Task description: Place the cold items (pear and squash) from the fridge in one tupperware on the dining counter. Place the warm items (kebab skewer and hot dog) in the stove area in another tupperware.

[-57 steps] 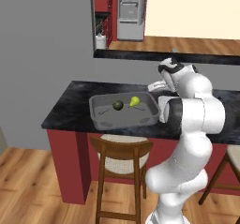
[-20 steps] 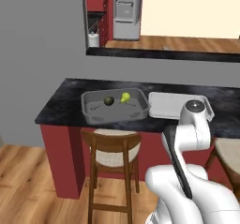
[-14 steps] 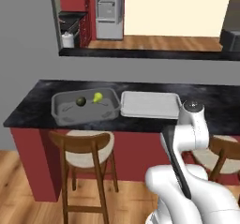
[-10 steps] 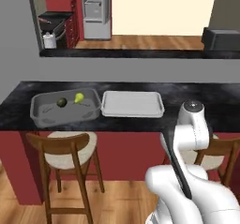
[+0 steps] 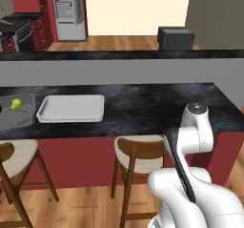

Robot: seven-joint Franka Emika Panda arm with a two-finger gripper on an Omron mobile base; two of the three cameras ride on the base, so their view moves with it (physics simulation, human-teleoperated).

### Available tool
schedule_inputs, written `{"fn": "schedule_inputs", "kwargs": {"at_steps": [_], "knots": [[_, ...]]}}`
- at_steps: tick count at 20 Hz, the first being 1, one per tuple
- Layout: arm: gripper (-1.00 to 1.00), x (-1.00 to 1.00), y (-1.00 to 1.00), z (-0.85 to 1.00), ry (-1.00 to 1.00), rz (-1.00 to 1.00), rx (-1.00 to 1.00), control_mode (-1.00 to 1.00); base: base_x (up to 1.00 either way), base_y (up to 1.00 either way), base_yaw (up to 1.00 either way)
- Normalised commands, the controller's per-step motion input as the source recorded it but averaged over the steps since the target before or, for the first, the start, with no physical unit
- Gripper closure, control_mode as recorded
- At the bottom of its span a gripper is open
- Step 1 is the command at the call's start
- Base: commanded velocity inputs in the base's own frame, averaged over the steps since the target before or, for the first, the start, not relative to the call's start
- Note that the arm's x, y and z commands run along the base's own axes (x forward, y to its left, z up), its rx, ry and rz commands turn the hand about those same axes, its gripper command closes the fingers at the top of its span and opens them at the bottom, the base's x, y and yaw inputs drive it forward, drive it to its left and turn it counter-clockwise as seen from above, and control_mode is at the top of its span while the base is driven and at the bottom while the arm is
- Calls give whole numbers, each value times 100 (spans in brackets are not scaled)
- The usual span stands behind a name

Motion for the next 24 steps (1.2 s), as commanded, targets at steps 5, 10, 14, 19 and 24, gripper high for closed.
{"fn": "schedule_inputs", "kwargs": {"at_steps": [5, 10, 14, 19, 24], "knots": [[-100, 0, 0, 0, 0, 0, 0, 100, 0, -100, -1], [-100, 0, 0, 0, 0, 0, 0, 100, 1, -100, 0], [-100, 0, 0, 0, 0, 0, 0, 100, 11, -100, 0], [-100, 0, 0, 0, 0, 0, 0, 100, 16, -100, 0], [-100, 0, 0, 0, 0, 0, 0, 100, 38, -100, 2]]}}
